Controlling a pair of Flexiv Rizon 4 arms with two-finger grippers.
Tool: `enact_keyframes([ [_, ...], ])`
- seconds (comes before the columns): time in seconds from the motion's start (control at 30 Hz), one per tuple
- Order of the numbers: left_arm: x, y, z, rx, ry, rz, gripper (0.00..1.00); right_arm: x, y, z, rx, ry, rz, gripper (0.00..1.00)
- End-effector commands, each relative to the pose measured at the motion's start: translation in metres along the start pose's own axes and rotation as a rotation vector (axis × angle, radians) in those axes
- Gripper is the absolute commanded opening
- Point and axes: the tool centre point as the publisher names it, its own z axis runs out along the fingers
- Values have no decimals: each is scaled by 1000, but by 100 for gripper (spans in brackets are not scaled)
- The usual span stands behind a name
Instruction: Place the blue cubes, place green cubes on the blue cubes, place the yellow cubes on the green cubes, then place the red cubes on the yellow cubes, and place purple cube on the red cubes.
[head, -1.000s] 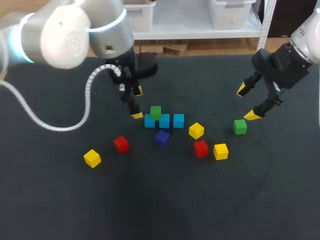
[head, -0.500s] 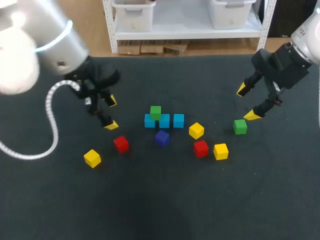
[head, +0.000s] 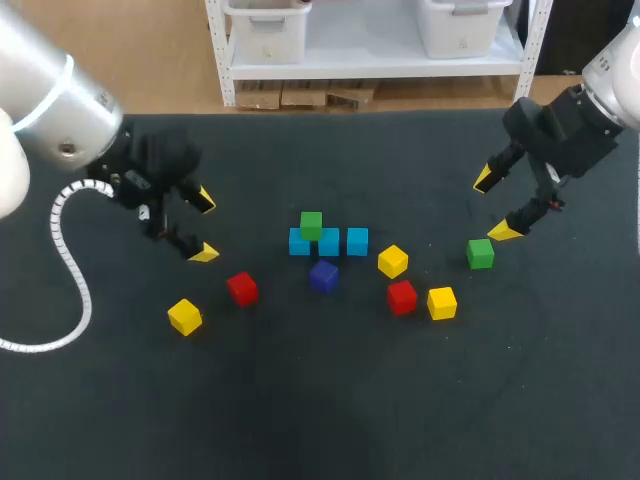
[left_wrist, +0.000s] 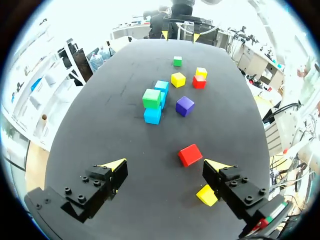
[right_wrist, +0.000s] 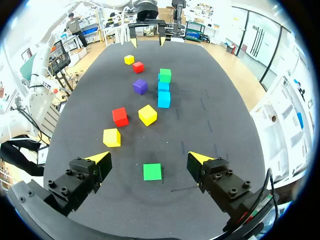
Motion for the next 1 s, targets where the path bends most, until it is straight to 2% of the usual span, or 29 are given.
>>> enact_keyframes([
  [0.03,1,0,-1,0,-2,1,100,0,0,0,1,-2,-1,100],
  [0.23,1,0,-1,0,-2,1,100,5,2,1,18,9,-3,100],
  [0.5,1,0,-1,0,-2,1,100,33,0,9,54,46,-57,100],
  [0.7,1,0,-1,0,-2,1,100,53,-2,25,31,27,-64,100],
  [1.0,1,0,-1,0,-2,1,100,60,-11,44,-2,6,-101,100],
])
